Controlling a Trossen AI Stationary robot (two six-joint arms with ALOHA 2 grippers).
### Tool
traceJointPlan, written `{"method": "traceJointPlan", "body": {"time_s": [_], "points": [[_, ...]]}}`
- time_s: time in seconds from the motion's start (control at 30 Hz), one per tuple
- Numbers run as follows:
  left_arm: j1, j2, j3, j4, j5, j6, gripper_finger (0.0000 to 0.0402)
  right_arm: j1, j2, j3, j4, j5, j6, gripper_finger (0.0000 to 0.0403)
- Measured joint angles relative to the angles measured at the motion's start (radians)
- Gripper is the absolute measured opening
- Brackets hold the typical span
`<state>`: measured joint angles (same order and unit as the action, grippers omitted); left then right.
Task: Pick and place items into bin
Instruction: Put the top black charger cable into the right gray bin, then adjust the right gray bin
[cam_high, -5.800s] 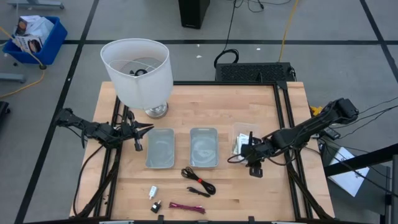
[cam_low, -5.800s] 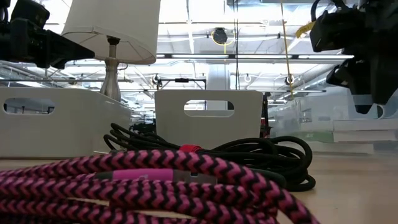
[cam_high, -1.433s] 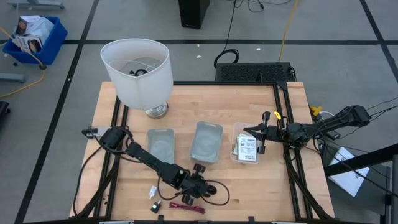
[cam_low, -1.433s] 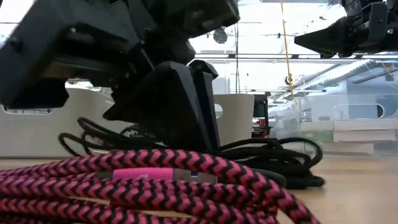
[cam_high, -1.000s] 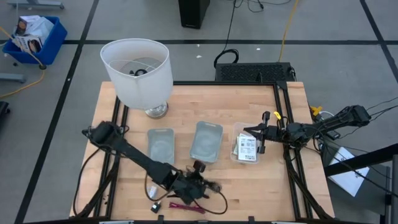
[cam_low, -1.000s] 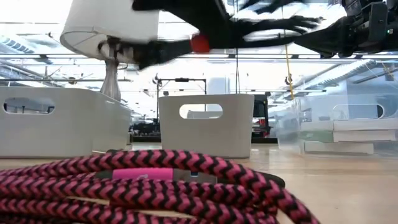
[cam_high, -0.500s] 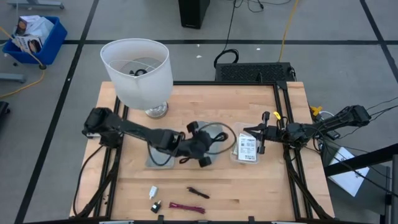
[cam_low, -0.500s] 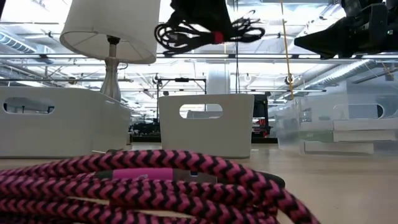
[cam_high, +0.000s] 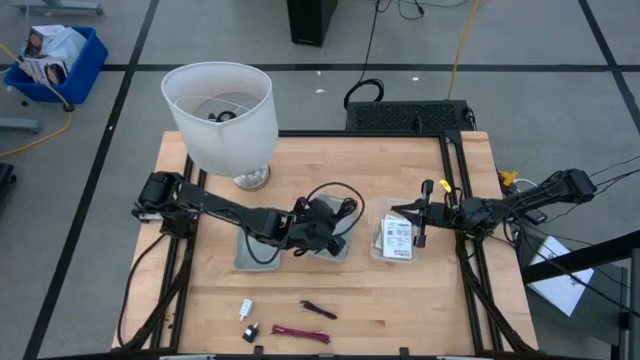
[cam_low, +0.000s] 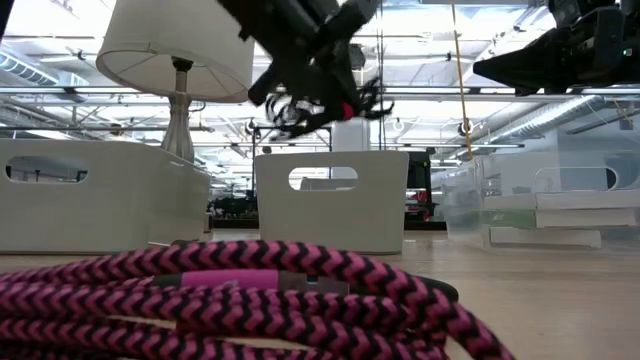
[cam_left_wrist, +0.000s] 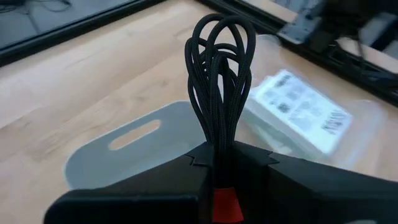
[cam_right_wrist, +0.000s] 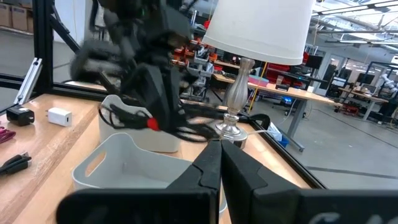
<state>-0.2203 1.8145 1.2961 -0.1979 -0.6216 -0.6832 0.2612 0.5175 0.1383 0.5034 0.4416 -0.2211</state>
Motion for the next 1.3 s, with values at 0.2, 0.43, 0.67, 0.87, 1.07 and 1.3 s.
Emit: {"method": "traceJointPlan", "body": {"time_s": [0.2,0.43,0.67,0.87,1.07,1.3], "points": [[0.011,-0.001,-0.090,0.104,-0.009,-0.004,0.0035,0.000,0.000,0.000,0.000,0.000,0.000,0.0004],[0.026,0.002,-0.153,0.167,-0.015,0.009,0.0035,0.000,0.000,0.000,0.001,0.001,0.000,0.0004],[0.026,0.064,-0.147,0.211,0.019,0.037,0.0035,0.000,0.001,0.000,0.001,0.001,-0.001,0.0004],[0.026,0.091,-0.149,0.255,0.048,0.050,0.0079,0.000,-0.001,0.000,-0.005,0.002,-0.001,0.0004],[0.026,0.092,-0.147,0.282,0.048,0.070,0.0169,0.000,-0.002,-0.001,-0.007,0.002,-0.001,0.0004],[0.023,0.082,-0.147,0.295,0.071,0.142,0.0211,0.000,-0.002,-0.001,-0.007,0.002,-0.002,0.0004]]}}
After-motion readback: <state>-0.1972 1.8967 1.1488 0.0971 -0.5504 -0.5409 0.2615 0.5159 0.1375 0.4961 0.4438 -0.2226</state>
